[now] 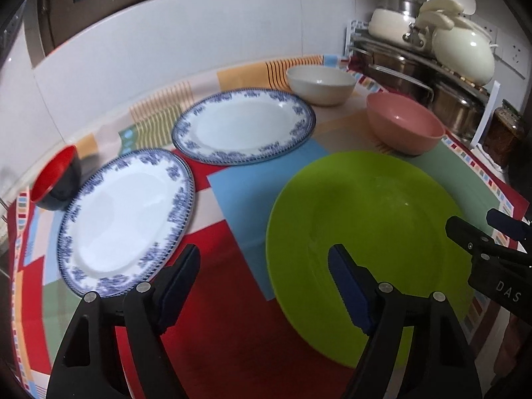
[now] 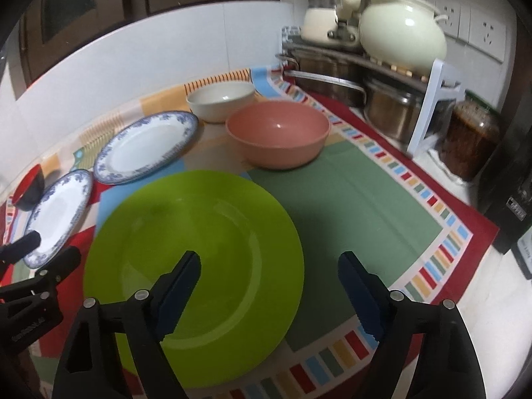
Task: Organize plates and bowls
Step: 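Move both grippers forward to the rim of the green plate, then close both grippers on the green plate rim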
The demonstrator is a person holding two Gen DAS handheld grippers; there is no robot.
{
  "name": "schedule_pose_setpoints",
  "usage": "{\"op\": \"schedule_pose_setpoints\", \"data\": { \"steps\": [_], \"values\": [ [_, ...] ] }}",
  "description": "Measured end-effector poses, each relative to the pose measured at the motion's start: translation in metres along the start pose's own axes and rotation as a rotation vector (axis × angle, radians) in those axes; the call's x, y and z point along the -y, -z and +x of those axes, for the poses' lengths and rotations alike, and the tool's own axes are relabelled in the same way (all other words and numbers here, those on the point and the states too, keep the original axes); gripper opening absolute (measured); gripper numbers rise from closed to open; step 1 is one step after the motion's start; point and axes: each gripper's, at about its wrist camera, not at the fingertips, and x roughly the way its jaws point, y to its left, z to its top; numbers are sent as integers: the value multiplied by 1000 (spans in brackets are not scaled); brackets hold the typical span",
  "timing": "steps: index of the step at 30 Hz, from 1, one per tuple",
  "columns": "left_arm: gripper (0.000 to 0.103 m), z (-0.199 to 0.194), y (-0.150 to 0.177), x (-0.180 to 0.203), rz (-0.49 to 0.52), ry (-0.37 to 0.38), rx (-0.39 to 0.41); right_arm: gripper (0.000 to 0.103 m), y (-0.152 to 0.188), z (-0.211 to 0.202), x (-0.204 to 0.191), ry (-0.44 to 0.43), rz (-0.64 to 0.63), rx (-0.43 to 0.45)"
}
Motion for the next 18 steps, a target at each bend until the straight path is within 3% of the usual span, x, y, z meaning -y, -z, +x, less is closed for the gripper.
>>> {"op": "schedule_pose_setpoints", "data": {
  "steps": [18],
  "values": [
    [52,38,-6,11,-27,68,-100,61,-2,41,5,-52,-1,-89]
  ]
}}
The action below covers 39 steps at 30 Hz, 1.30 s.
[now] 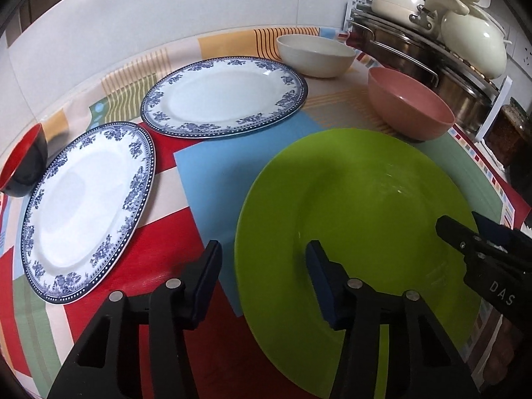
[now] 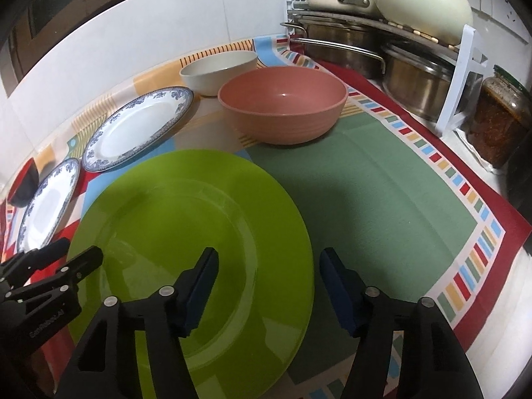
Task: Organize plates and bowls
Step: 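Close both grippers on the green plate rim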
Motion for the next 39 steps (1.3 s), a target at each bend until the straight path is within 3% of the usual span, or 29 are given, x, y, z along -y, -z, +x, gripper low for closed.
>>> {"op": "schedule_pose_setpoints", "data": {
  "steps": [9,18,28,39],
  "values": [
    [44,3,-4,1,-12,28,-6,48,-2,5,2,6,1,-28],
    [41,2,-4,0,-21,27,-6,44,-4,5,4,20,-8,-42],
    [40,-19,0,-17,-39,27,30,43,-3,-9,-7,27,-33,-31],
    [40,-58,15,-57,-93,-13,76,43,-2,-37,-46,-1,-76,-5]
  ]
}}
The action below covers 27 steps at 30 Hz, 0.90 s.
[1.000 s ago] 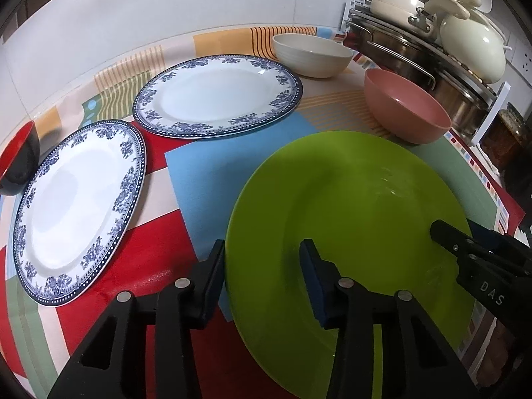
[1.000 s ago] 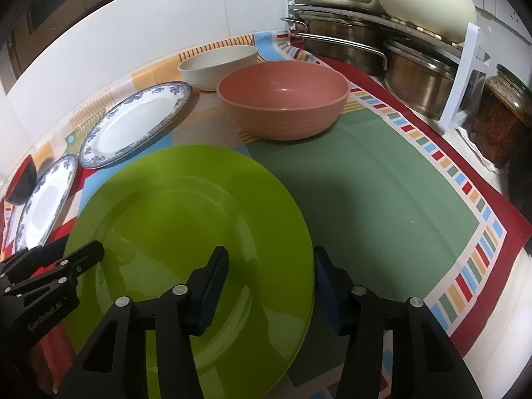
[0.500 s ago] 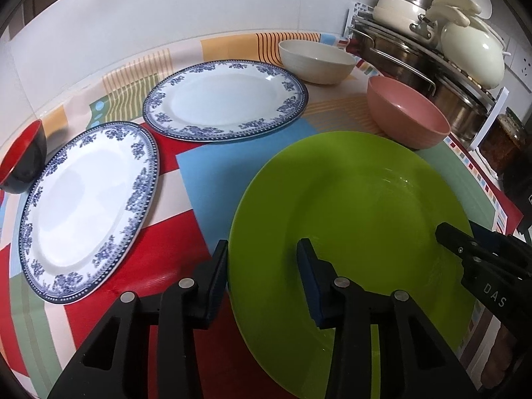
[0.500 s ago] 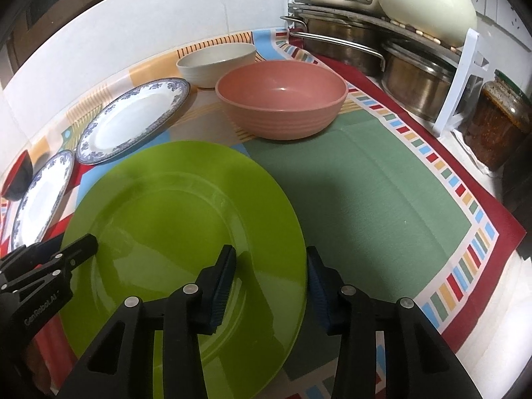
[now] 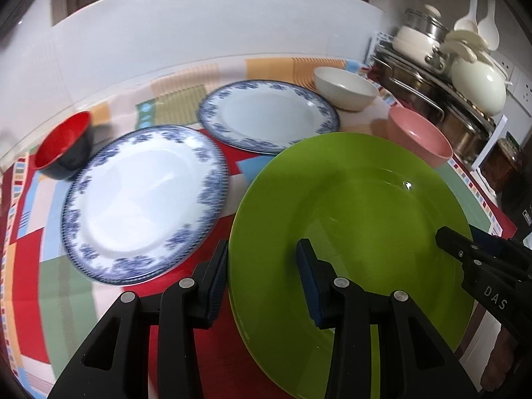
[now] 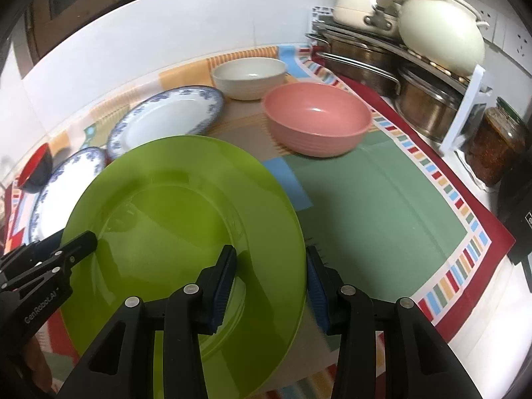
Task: Organize plates and bowls
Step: 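Carry the green plate with both grippers toward the sink edge of the table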
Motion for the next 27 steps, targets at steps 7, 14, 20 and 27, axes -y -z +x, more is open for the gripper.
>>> {"op": "schedule_pose_setpoints", "data": {
  "steps": [7,14,20,27],
  "values": [
    [40,-29,9,-42,-54,-47,33,43,1,-16,-39,-44,-45,24],
    [40,-59,25,-88,-108,-103,69,43,6,-33,-87,-99,-111,53],
    [40,-82,40,-131,-171,-150,97,43,9,-44,-128,-148,-172,77],
    [40,-103,60,-178,-246,-219,111,43,16,-51,-181,-210,-246,85]
  ]
}}
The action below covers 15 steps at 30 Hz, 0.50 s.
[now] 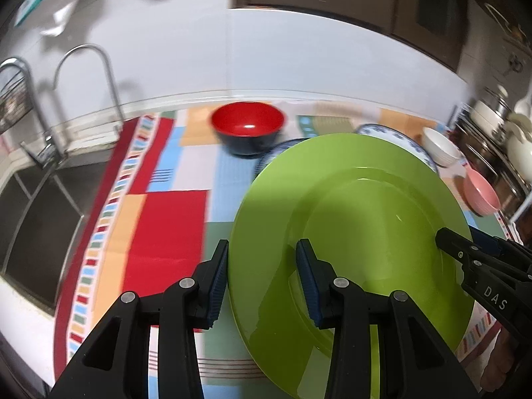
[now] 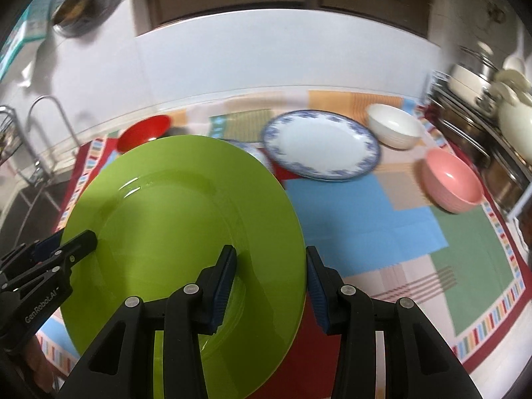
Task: Organize plates and bowls
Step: 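Carry the green plate with both grippers toward the sink edge of the table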
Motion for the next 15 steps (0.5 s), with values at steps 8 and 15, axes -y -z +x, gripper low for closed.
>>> {"op": "schedule_pose_setpoints", "data": {
  "steps": [8,15],
  "values": [
    [40,-8,9,-55,-77,-80,-2,43,-4,12,-61,-79,-88,-5],
    [40,-9,17,-93,-136,-139,-21,43,-6,26,-103,-140,-151,-25]
  ]
}}
